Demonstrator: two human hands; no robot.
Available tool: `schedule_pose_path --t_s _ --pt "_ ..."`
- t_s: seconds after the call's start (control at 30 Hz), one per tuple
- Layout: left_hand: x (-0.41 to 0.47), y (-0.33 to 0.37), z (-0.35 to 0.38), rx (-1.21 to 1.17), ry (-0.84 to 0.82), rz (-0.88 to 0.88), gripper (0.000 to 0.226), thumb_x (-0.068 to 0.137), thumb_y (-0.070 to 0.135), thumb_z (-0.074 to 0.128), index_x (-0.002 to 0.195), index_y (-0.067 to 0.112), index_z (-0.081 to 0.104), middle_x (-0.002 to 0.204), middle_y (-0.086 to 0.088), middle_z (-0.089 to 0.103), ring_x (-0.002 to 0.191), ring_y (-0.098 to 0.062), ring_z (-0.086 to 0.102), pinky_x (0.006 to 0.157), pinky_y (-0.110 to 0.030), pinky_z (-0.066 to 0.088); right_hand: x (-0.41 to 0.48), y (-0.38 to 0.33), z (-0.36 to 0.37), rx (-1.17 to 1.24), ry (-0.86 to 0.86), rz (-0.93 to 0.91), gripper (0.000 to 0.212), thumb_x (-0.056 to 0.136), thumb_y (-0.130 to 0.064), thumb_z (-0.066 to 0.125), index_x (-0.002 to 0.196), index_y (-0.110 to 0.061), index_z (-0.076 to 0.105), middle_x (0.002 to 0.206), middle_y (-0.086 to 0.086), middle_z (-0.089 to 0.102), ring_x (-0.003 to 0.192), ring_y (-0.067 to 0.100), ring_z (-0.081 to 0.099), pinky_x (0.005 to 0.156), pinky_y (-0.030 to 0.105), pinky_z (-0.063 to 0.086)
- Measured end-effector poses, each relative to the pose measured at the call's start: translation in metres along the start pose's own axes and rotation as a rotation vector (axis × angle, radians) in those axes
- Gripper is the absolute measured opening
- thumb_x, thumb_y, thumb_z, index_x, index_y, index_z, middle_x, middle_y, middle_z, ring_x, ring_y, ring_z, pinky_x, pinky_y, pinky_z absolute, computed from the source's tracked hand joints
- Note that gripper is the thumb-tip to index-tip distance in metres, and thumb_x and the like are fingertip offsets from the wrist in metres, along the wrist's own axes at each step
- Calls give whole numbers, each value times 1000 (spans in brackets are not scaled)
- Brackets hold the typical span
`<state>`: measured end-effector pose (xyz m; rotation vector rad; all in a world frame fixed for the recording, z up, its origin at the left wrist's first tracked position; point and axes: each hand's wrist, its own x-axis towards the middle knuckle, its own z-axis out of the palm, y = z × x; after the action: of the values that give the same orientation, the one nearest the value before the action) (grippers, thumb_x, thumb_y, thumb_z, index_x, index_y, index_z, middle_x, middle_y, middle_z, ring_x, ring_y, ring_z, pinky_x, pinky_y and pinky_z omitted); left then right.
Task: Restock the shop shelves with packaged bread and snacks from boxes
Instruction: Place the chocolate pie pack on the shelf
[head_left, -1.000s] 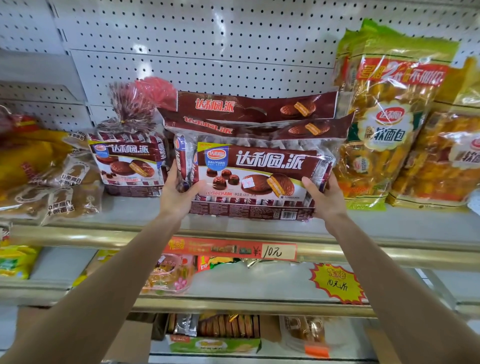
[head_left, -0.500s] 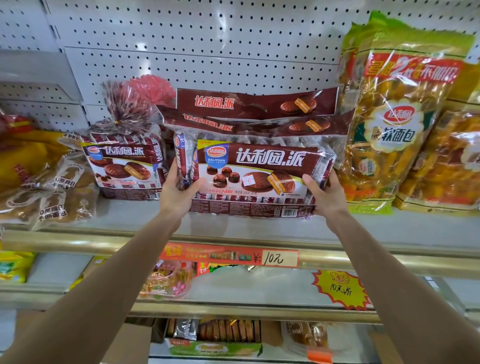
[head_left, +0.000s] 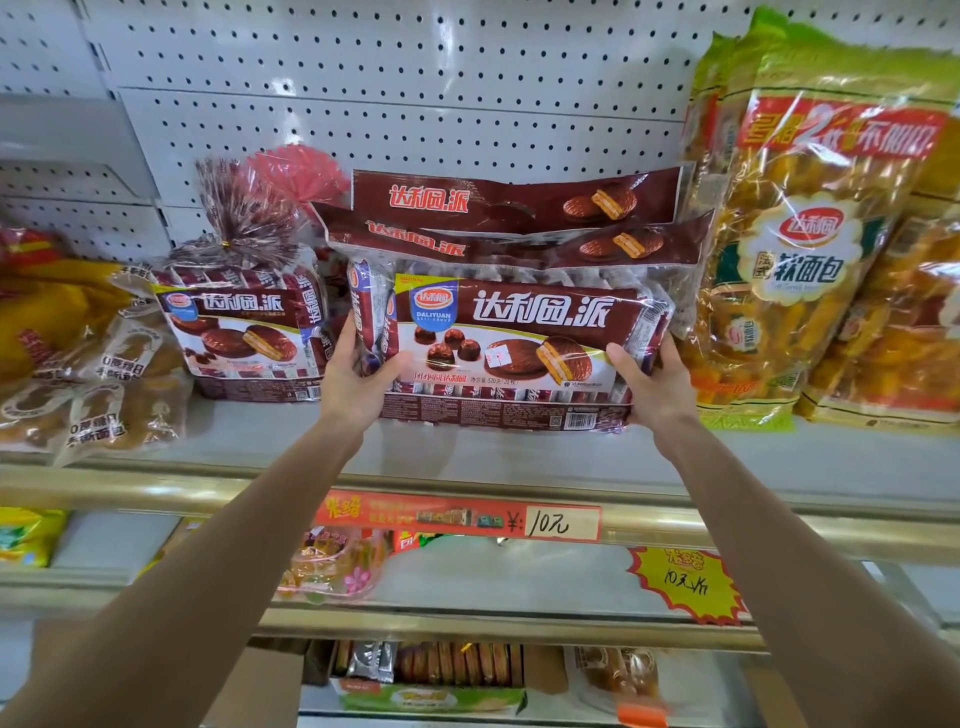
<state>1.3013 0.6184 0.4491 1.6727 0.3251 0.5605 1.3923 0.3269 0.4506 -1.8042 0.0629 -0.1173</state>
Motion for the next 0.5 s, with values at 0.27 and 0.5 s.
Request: schedule_pose_path --t_s 0.27,0.5 --pt "9 -5 2 17 13 -13 68 88 13 69 145 32 37 109 13 65 109 -11 60 101 -41 48 4 -3 2 -22 19 5 64 87 -41 67 143 -34 38 111 -8 61 110 27 62 91 57 52" --pt "10 -6 1 20 -5 -11 67 89 14 68 145 33 36 115 10 64 111 -11 59 100 -37 48 0 -7 4 2 22 3 63 87 -39 68 143 -34 38 122 -5 63 113 27 61 92 57 51"
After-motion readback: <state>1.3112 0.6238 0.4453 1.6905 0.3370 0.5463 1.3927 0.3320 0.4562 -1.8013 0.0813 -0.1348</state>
